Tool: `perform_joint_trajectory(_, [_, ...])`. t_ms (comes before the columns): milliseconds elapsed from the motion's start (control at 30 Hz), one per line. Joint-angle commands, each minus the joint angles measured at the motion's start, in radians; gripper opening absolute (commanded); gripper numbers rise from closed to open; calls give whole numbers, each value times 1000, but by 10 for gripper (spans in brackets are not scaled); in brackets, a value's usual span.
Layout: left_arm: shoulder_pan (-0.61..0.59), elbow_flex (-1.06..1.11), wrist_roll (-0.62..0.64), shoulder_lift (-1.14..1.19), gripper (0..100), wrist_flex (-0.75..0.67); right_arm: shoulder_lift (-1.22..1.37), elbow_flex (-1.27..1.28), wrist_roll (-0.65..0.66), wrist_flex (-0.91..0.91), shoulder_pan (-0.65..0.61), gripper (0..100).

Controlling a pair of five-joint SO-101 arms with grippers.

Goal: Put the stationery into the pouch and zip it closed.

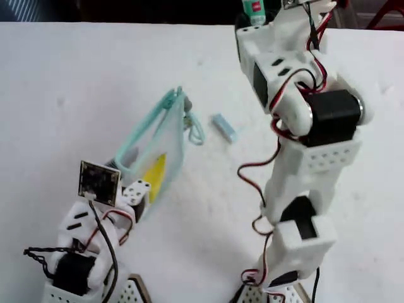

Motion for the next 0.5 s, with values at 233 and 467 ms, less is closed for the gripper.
perform_joint_trajectory(233, [13, -48, 15, -4, 211, 2, -404, 379, 12, 22, -116, 17])
perform_joint_trajectory(467, [15, -48, 15, -4, 211, 2, -596, 600, 49, 21, -197, 17])
